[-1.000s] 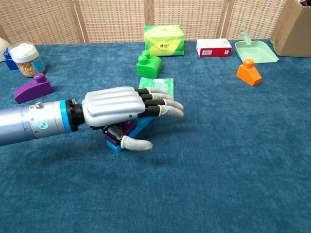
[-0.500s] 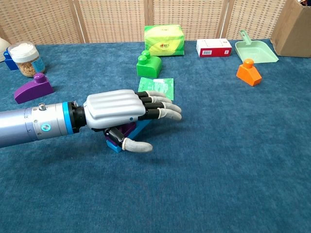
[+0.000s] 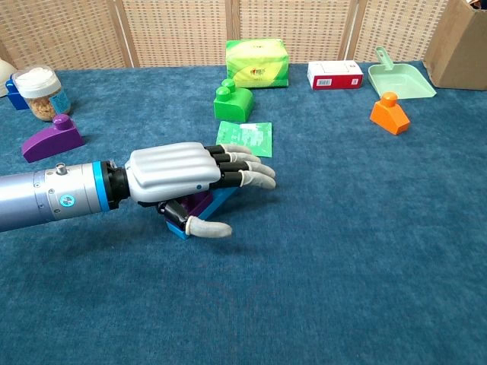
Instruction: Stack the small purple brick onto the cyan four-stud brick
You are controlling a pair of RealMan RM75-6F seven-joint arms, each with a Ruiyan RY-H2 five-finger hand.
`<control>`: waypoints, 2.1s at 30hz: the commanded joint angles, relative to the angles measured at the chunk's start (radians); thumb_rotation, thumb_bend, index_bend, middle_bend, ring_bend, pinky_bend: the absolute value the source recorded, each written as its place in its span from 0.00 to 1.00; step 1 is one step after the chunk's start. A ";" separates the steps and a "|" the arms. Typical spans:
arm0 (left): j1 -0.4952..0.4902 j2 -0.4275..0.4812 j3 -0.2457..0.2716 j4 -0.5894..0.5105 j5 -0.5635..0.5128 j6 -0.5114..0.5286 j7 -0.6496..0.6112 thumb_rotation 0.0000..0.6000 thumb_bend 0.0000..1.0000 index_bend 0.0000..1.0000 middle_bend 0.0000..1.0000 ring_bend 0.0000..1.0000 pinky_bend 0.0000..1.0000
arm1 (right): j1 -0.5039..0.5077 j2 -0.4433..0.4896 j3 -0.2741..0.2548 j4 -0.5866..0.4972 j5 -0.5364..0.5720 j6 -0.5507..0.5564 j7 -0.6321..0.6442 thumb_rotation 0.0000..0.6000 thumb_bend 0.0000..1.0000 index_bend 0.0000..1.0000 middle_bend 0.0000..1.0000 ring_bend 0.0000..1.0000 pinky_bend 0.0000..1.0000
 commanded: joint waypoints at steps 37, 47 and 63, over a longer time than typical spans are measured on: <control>0.047 0.471 -0.160 -0.743 -0.216 0.003 0.307 0.00 0.28 0.07 0.00 0.00 0.00 | 0.060 0.012 0.005 -0.009 -0.055 -0.023 -0.091 1.00 0.18 0.34 0.19 0.00 0.12; 0.205 0.675 -0.150 -0.980 -0.325 0.074 0.472 0.00 0.28 0.07 0.00 0.00 0.00 | 0.124 0.000 0.004 -0.023 -0.090 -0.055 -0.177 1.00 0.18 0.33 0.19 0.00 0.10; 0.579 0.866 -0.071 -1.158 -0.451 0.339 0.609 0.00 0.28 0.11 0.00 0.00 0.00 | 0.211 -0.044 -0.028 -0.065 -0.120 -0.102 -0.397 1.00 0.18 0.33 0.18 0.00 0.08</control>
